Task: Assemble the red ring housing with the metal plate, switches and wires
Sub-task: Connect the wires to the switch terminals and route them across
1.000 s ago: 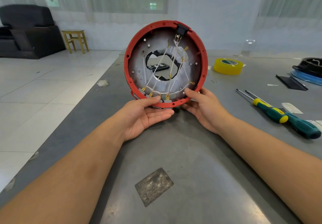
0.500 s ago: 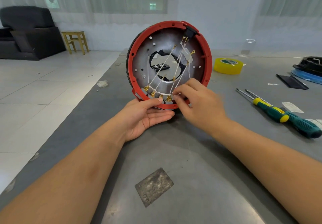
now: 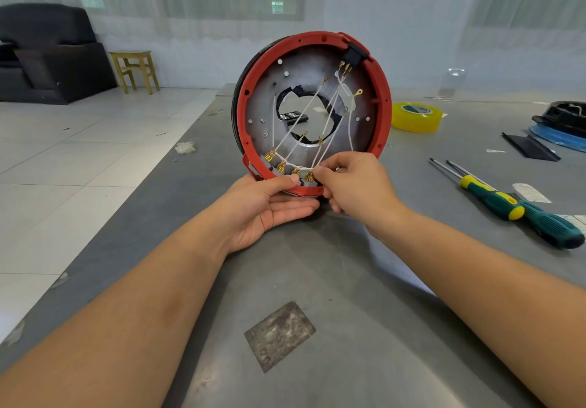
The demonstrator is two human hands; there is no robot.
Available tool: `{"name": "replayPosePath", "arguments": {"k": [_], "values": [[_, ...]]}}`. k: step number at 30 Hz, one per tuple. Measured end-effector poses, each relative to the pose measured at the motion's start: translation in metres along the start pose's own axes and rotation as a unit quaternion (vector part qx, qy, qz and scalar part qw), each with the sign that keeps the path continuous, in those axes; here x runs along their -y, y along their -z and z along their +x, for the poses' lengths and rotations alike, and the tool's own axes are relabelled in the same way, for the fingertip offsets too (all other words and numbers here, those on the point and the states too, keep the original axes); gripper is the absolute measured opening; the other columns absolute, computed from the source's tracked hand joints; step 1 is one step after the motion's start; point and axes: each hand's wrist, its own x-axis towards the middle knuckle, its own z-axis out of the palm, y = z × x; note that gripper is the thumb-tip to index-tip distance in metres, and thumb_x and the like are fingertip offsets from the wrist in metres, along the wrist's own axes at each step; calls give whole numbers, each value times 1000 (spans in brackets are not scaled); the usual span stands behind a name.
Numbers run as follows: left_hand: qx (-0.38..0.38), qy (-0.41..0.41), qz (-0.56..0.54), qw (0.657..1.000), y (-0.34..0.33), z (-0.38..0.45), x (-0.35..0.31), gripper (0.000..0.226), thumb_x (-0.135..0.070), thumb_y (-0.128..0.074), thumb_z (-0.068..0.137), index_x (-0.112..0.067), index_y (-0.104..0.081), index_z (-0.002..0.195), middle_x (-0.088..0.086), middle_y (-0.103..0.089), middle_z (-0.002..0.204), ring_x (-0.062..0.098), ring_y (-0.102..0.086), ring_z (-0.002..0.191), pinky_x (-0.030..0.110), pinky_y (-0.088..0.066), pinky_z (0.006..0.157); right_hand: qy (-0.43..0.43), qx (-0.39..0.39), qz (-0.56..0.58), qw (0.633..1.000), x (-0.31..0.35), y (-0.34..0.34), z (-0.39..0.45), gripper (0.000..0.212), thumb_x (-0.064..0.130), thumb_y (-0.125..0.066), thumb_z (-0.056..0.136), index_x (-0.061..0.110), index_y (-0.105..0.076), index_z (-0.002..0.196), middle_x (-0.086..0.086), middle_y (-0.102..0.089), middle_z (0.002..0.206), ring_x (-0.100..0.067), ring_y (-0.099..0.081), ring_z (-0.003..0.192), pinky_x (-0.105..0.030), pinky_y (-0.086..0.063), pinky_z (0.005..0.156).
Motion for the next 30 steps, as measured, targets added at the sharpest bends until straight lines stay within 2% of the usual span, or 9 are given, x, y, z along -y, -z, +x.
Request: {"name": "replayPosePath", "arguments": {"k": [3,11,17,22,30], "values": [[3,3,5,1000,0,0,0,29,-3,-63,101,11,-64,126,35,-74,109,43,-77,99,37,-65,71,-5,23,29,999,-1,2,0,14,17,-65,97,14,-69,83,2,-60,49,-14,-50,35,-18,-38,36],[6,2,27,1000,0,2,0,26,-3,-62,102,11,-65,124,34,-75,107,42,-78,97,37,-66,72,20,63,-21,998,0,9,5,16,21,-64,98,12,-67,86,2,-60,51,-13,-55,37,-21,-42,39],[10,-1,58,998,-2,3,1,25,-4,-63,102,9,-66,123,32,-75,106,40,-78,97,38,-66,73,-28,61,60,996,-2,7,3,14,18,-64,100,10,-67,88,4,-55,49,-11,-48,35,-18,-37,37],[17,-2,65,998,-2,3,0,25,-4,-63,102,8,-65,124,31,-76,106,40,-79,97,37,-66,72,-61,53,120,989,-2,2,2,15,19,-66,99,17,-68,84,6,-55,51,-8,-46,37,-17,-34,36],[12,0,62,998,-2,3,1,26,-4,-63,102,9,-65,125,31,-76,106,40,-78,97,37,-66,72,-91,55,150,983,-2,2,1,13,17,-68,97,16,-70,84,6,-54,51,-7,-45,37,-16,-34,36]]}}
